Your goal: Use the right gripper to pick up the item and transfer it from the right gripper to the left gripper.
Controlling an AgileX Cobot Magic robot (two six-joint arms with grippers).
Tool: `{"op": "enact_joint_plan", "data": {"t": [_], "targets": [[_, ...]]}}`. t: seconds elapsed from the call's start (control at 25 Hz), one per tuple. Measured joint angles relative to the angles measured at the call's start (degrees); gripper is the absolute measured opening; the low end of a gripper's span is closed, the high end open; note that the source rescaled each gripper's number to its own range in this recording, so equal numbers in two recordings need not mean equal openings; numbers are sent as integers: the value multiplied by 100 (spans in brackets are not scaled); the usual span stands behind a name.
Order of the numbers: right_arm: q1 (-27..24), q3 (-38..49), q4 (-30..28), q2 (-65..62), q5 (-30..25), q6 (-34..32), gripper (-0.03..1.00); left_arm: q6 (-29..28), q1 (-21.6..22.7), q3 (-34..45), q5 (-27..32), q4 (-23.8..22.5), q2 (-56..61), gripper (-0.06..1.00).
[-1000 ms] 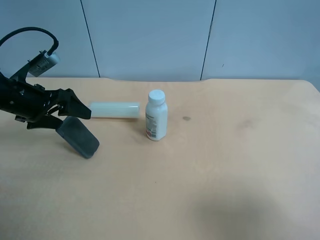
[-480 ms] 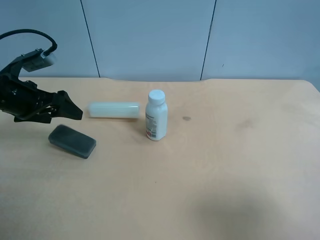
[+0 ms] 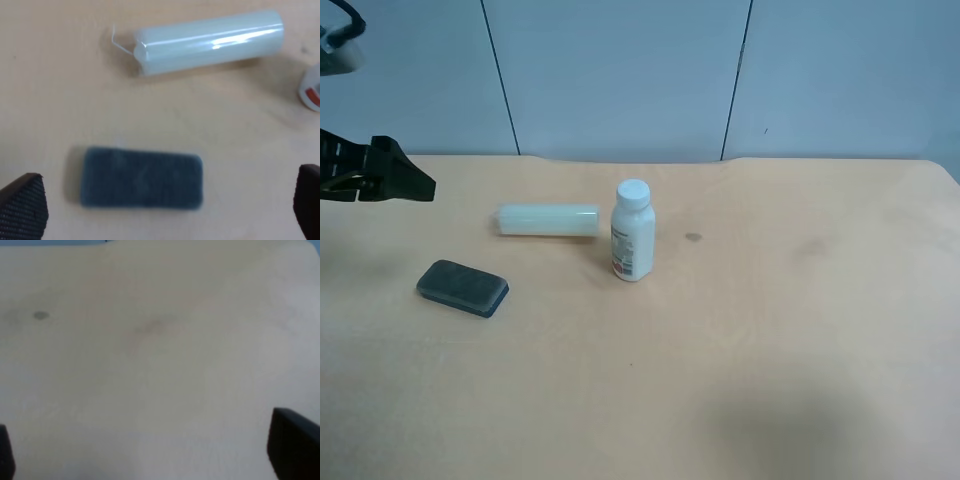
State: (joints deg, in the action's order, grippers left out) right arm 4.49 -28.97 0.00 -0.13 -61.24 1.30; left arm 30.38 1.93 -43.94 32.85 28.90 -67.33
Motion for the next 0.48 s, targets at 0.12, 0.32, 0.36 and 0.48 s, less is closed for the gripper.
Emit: {"op": "enact_joint_plan", "data": {"t": [0.12,0.32,0.36,0.48], "targets": [[0,0,0,0,0,0,100,-631,0,5,602,-449,582,99],[0,0,0,0,0,0,100,-1463,0,5,1417,-1025,1698,99],[0,0,0,0,0,0,100,-1590,0,5,1567,-1109,1952,99],[0,0,0,0,0,0,100,-1996,0,5,1976,-1411,2671,99]]}}
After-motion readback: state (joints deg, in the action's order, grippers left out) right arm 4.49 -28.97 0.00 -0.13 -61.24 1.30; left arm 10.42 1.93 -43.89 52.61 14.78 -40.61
